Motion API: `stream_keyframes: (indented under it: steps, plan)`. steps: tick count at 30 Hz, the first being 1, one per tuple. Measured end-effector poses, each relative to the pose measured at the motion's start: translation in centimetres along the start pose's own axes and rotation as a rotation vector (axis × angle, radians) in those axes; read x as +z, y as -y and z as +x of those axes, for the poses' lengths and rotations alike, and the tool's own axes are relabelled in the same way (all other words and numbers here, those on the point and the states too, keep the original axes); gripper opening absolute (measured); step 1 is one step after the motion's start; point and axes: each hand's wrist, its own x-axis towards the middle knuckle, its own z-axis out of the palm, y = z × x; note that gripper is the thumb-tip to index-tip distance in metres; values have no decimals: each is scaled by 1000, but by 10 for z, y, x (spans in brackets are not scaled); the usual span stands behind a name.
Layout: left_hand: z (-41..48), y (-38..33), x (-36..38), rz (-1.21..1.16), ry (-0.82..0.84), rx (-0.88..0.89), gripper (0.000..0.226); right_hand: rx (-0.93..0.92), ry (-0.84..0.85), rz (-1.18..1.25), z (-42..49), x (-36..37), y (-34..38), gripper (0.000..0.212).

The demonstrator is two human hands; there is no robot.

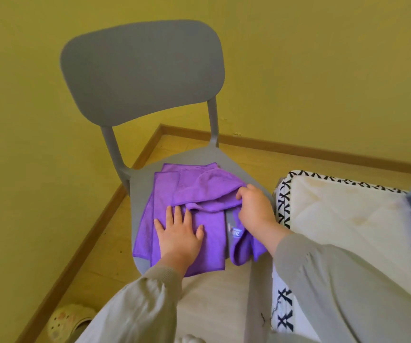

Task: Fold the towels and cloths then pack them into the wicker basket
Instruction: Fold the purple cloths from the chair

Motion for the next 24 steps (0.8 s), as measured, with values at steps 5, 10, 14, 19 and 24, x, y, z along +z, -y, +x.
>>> stream_keyframes:
  steps: [5,10,14,19,24]
  plan:
    - [-5,-3,-23,-237,-191,45,27,43,-111,393,-10,-34,8,40]
    - [-28,-27,-66,-520,-360,122,25,5,-190,605,-35,-93,27,45]
    - [-56,-55,-113,-700,-301,230,59,-93,-215,655,-59,-144,45,44]
    - [-104,-94,-175,-913,-315,234,15,-218,-205,683,-98,-203,64,49]
    - [-148,-107,-225,-970,-381,173,22,-293,-263,589,-141,-256,72,59]
